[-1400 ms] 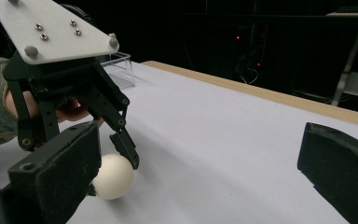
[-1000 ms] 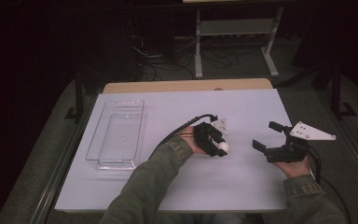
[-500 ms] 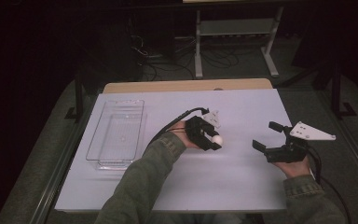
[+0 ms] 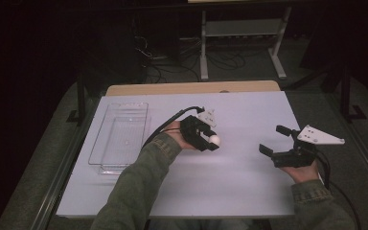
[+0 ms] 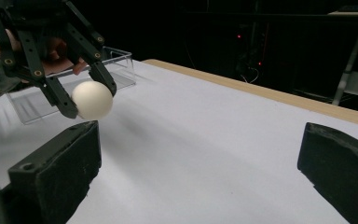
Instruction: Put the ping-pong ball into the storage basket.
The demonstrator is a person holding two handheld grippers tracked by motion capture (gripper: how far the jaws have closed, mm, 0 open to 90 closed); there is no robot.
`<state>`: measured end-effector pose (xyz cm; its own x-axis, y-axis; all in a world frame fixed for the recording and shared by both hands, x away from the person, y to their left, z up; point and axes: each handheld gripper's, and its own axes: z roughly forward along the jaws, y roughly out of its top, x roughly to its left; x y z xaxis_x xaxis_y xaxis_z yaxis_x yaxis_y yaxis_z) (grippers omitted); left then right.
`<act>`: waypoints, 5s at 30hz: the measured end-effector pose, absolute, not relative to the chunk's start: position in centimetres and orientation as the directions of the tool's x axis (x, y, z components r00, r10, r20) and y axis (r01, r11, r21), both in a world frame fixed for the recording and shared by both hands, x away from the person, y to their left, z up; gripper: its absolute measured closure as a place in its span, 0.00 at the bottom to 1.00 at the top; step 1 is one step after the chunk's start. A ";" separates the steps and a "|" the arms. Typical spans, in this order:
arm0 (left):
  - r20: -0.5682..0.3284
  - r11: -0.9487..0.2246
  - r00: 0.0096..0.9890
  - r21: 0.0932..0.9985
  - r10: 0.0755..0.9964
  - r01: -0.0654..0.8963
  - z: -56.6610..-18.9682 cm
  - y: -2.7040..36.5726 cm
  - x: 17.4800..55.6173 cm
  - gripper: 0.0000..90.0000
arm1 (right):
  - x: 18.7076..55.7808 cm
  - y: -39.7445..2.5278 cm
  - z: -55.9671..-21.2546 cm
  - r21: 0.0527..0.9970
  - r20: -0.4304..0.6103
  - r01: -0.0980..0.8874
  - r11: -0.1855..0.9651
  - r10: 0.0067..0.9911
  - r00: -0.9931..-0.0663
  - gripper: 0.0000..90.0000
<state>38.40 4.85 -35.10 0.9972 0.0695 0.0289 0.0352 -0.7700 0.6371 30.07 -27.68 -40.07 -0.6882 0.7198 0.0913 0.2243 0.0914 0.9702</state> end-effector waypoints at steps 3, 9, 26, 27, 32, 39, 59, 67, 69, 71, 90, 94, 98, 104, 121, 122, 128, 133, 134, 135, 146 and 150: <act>0.030 -0.773 0.997 0.634 0.069 0.034 -34.8 5.2 38.2 0.56 | 30.1 -27.6 -40.1 0.970 0.090 0.224 0.094 0.719 -0.689 0.00; 0.036 -0.766 0.996 0.641 0.080 0.039 -34.1 6.0 38.0 0.56 | 30.1 -27.6 -40.1 0.970 0.090 0.223 0.093 0.719 -0.689 0.00; 0.052 -0.767 0.993 0.640 0.110 0.051 -32.8 7.7 37.7 0.56 | 30.0 -27.6 -40.0 0.970 0.088 0.223 0.095 0.717 -0.691 0.00; 0.055 -0.767 0.992 0.639 0.111 0.050 -32.7 7.9 37.7 0.56 | 30.0 -27.6 -40.0 0.970 0.090 0.224 0.093 0.717 -0.691 0.00; 0.059 -0.762 0.990 0.645 0.128 0.060 -32.4 8.7 37.6 0.56 | 30.0 -27.7 -40.0 0.971 0.094 0.224 0.087 0.719 -0.688 0.00; 0.069 -0.755 0.986 0.652 0.152 0.071 -32.0 9.9 37.6 0.56 | 30.0 -27.7 -40.0 0.970 0.093 0.224 0.089 0.720 -0.687 0.00; 0.082 -0.746 0.976 0.658 0.203 0.100 -30.8 12.6 37.3 0.56 | 30.0 -27.6 -40.1 0.969 0.091 0.227 0.096 0.717 -0.691 0.00; 0.089 -0.750 0.970 0.651 0.227 0.116 -30.4 14.1 37.1 0.57 | 30.0 -27.6 -40.1 0.969 0.091 0.229 0.098 0.716 -0.692 0.00; 0.089 -0.748 0.967 0.652 0.237 0.124 -30.3 14.5 37.1 0.57 | 30.0 -27.6 -40.1 0.969 0.089 0.228 0.099 0.716 -0.692 0.00; 0.090 -0.749 0.965 0.650 0.246 0.130 -30.1 15.1 37.1 0.57 | 30.0 -27.6 -40.1 0.968 0.089 0.229 0.100 0.716 -0.692 0.00; 0.100 -0.806 0.959 0.570 0.264 0.162 -27.9 18.5 36.3 0.57 | 30.0 -27.5 -40.0 0.969 0.086 0.225 0.101 0.717 -0.692 0.00; 0.099 -0.811 0.959 0.561 0.264 0.165 -27.4 18.9 36.1 0.57 | 29.9 -27.5 -40.0 0.969 0.085 0.225 0.102 0.717 -0.692 0.00; 0.095 -0.828 0.961 0.534 0.259 0.170 -27.3 19.2 35.9 0.57 | 29.9 -27.6 -40.0 0.969 0.085 0.224 0.101 0.718 -0.691 0.00; 0.094 -0.841 0.960 0.511 0.263 0.180 -27.2 19.7 35.8 0.56 | 29.9 -27.5 -40.0 0.969 0.084 0.225 0.104 0.718 -0.691 0.00; 0.084 -0.861 0.956 0.462 0.283 0.214 -27.1 21.5 35.9 0.56 | 29.8 -27.5 -40.1 0.967 0.085 0.230 0.105 0.721 -0.688 0.00; 0.082 -0.861 0.955 0.460 0.285 0.217 -27.1 21.5 35.9 0.56 | 29.8 -27.5 -40.0 0.967 0.086 0.230 0.105 0.720 -0.688 0.00; 0.079 -0.865 0.954 0.447 0.291 0.227 -27.2 21.9 36.0 0.56 | 29.9 -27.5 -40.1 0.967 0.084 0.230 0.108 0.720 -0.689 0.00; 0.073 -0.874 0.954 0.426 0.291 0.234 -27.3 22.1 36.1 0.56 | 29.8 -27.5 -40.1 0.967 0.083 0.230 0.109 0.719 -0.690 0.00; 0.074 -0.874 0.954 0.425 0.292 0.235 -27.3 22.2 36.1 0.56 | 29.8 -27.5 -40.1 0.967 0.082 0.230 0.110 0.719 -0.690 0.00; 0.075 -0.876 0.953 0.420 0.293 0.236 -27.3 22.2 36.1 0.56 | 29.8 -27.5 -40.1 0.967 0.083 0.230 0.109 0.720 -0.689 0.00; 0.061 -0.886 0.951 0.386 0.303 0.258 -27.6 22.8 36.2 0.56 | 29.8 -27.5 -40.1 0.967 0.081 0.229 0.111 0.720 -0.689 0.00; 0.060 -0.895 0.951 0.362 0.303 0.262 -27.7 22.8 36.4 0.56 | 29.8 -27.5 -40.1 0.967 0.081 0.229 0.111 0.720 -0.689 0.00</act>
<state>36.35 22.78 -27.70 0.9512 0.3027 0.0601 0.2618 -0.8945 0.3623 29.84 -27.48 -40.11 -0.6887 0.7205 0.0809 0.2292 0.1105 0.9671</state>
